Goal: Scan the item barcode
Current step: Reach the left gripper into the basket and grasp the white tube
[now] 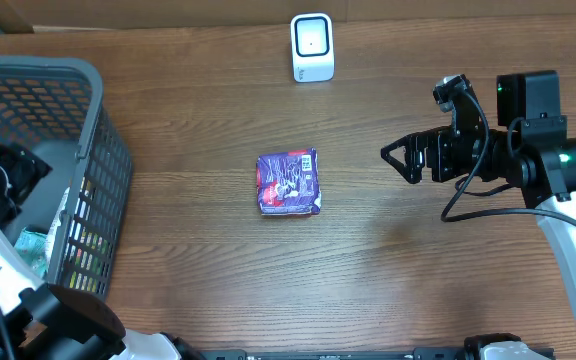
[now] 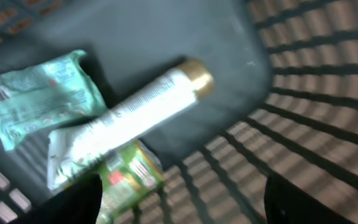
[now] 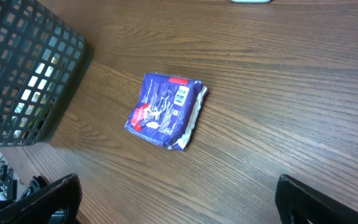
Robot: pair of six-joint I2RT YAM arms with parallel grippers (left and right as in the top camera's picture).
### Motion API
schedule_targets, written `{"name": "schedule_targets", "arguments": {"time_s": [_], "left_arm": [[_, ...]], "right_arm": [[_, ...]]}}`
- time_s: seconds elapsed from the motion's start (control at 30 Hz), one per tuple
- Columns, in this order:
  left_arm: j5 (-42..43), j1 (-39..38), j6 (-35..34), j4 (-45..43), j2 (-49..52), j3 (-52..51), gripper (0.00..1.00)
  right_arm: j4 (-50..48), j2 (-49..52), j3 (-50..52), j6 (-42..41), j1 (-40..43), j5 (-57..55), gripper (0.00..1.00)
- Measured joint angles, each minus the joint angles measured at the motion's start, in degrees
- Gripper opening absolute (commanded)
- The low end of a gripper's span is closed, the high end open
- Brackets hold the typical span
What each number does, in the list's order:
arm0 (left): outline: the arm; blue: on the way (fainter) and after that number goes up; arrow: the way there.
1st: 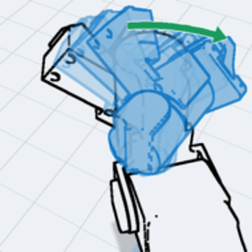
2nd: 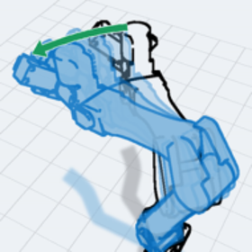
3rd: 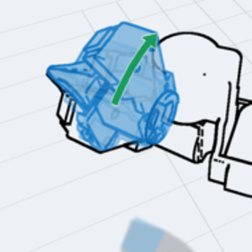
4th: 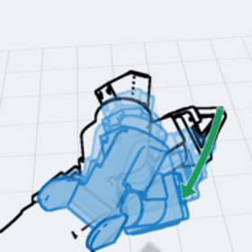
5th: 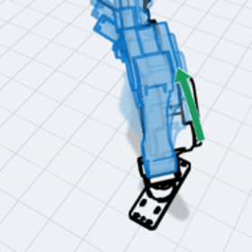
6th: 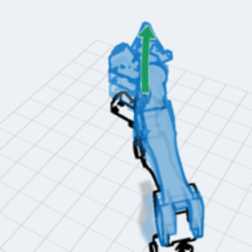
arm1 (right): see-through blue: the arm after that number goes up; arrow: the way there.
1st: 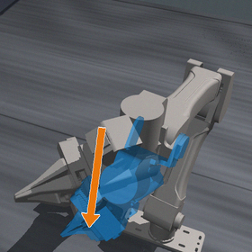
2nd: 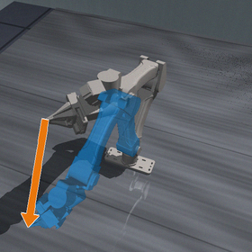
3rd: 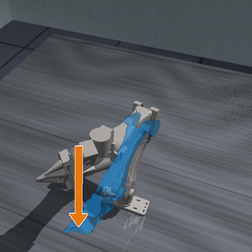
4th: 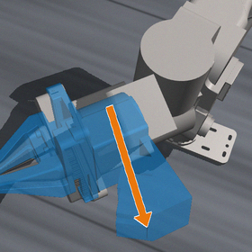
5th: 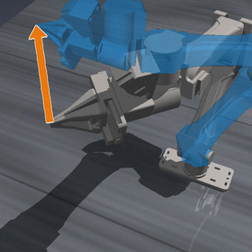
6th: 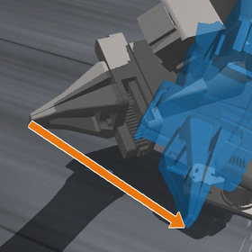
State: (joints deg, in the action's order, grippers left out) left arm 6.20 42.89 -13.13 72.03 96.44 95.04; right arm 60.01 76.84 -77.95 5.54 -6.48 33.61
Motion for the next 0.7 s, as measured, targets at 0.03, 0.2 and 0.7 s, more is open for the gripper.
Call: {"name": "schedule_targets", "arguments": {"time_s": [0.03,0.2,0.7], "left_arm": [[-0.96,0.13,0.66,-1.70,0.02,-1.77,0.73],[-4.26,0.28,7.15,-12.33,0.85,-11.47,0.75],[-6.03,0.28,22.62,-21.33,11.21,-18.91,0.47]], "right_arm": [[0.02,0.00,0.00,0.00,0.00,0.00,1.00],[-0.02,0.00,0.00,0.00,0.00,0.00,1.00],[0.00,0.00,0.00,0.02,0.00,0.02,1.00]]}}
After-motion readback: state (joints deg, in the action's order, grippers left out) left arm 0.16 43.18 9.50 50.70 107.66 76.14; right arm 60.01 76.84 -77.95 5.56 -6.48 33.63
